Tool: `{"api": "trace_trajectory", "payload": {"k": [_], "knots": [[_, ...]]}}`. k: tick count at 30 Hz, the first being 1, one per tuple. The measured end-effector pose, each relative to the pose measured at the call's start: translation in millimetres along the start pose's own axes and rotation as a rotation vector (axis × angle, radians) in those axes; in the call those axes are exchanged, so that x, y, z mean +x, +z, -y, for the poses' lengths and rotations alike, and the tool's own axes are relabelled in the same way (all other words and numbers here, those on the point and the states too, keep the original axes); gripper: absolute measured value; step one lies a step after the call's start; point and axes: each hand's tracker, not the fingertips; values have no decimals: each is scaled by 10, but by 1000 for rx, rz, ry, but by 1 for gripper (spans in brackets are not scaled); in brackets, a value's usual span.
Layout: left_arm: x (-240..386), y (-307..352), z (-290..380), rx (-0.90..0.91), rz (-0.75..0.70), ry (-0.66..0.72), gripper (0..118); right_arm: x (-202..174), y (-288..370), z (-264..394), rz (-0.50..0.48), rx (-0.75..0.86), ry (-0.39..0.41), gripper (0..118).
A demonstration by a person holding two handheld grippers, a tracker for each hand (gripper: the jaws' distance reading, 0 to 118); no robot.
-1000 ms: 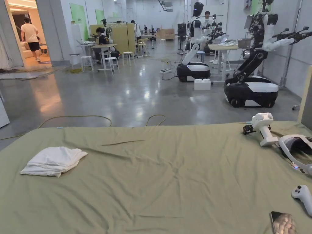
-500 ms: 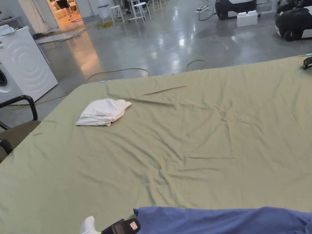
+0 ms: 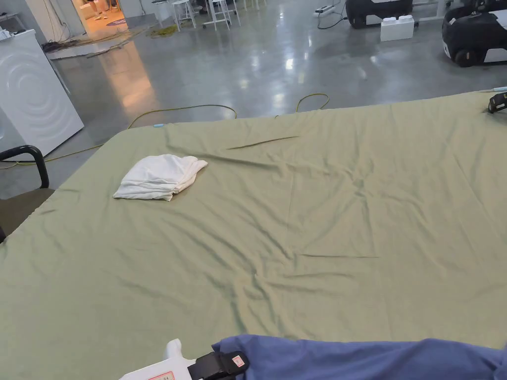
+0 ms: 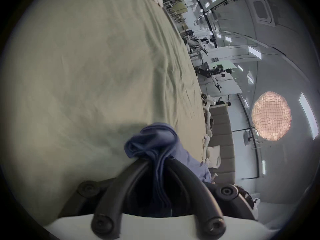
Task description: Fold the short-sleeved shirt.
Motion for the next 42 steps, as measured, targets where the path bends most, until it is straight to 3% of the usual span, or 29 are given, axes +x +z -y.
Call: {"api": "trace_trajectory", "payload": {"k": [3,6,7,11,14,20,26,27,28,29,30,34,36,37,38,39,42], "knots": [[193,301,-57,129,-119,-23,7,57,29,-9,1,0,-2,0],[400,691,-194,182,-177,-142,7,97,28,-7,-21,3,-36,0],[158,802,-466,194,-194,-155,7,120,20,0,-28,3,-50,0],[275,1232,-806,262,-324,-249,7,151,-53,42,-49,11,-94,0],[557,1275,-736,282,-288,-294,7,145,-71,48,-56,16,-99,0],[1145,253,53,54,-75,-372,7,84,-31,27,-72,17,-69,0],[1336,-951,704,-113,-70,-394,8,126,206,127,-50,8,-55,0],[1346,-1082,760,-153,-34,-386,13,153,239,163,-39,-2,-57,0],[1371,-1161,792,-167,-23,-376,31,137,184,132,-21,-14,-56,0],[1405,-1204,816,-164,-32,-382,57,-185,346,351,-6,-26,-56,0],[1441,-1223,820,-178,-31,-395,79,-158,351,384,3,-38,-63,0],[1436,-1006,715,-149,66,-407,77,-44,336,474,20,-56,-121,0],[1511,-826,690,-118,14,-415,74,-27,325,484,15,-50,-155,0],[1462,-827,674,-115,-20,-421,63,-24,320,484,7,-45,-167,0],[1413,-859,671,-114,-43,-414,37,-40,313,476,0,-42,-172,0],[1381,-927,701,-121,-79,-386,1,-46,305,472,-2,-42,-174,0],[1227,-1212,842,-246,14,-312,1,-77,292,459,-3,-45,-163,0]]}}
